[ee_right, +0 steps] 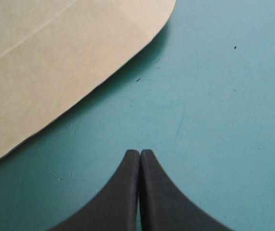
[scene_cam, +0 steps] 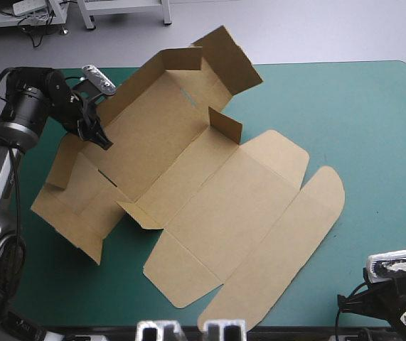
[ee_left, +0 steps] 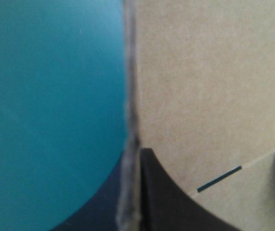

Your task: Fold the box

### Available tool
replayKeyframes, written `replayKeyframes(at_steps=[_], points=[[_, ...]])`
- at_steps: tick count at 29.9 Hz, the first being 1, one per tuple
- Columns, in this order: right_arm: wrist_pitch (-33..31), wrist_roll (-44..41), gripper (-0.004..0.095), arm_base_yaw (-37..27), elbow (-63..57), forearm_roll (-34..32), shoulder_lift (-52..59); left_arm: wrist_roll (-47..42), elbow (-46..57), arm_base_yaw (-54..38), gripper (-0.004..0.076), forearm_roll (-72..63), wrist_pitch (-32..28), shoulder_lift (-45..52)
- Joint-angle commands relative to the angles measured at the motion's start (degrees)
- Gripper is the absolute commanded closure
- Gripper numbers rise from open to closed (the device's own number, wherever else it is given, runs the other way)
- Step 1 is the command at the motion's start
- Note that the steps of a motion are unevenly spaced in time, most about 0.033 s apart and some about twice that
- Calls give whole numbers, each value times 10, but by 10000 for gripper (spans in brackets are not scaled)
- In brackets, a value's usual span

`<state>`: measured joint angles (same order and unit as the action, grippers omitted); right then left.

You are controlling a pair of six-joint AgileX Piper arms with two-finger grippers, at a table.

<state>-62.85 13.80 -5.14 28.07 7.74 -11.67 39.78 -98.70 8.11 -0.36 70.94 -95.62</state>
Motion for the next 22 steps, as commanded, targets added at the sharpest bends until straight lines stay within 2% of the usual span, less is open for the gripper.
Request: replayKeyframes(at_steps=[1, 4, 10, 15, 20, 22], points=[[30, 17, 928, 1, 17, 2, -7, 19, -52, 54, 734, 23, -59, 32], [30, 24, 928, 1, 24, 2, -8, 49, -67, 108, 734, 49, -93, 32], [35, 24, 928, 1, 78, -4, -11, 80, -78, 217, 734, 131, -121, 32], [35, 21, 927, 1, 140, -18, -55, 101, -73, 307, 734, 188, -156, 29], [56, -7, 927, 1, 210, -19, -125, 97, -69, 360, 734, 201, -164, 28], [80, -28, 927, 1, 243, -19, -160, 56, -58, 376, 734, 207, -166, 29]])
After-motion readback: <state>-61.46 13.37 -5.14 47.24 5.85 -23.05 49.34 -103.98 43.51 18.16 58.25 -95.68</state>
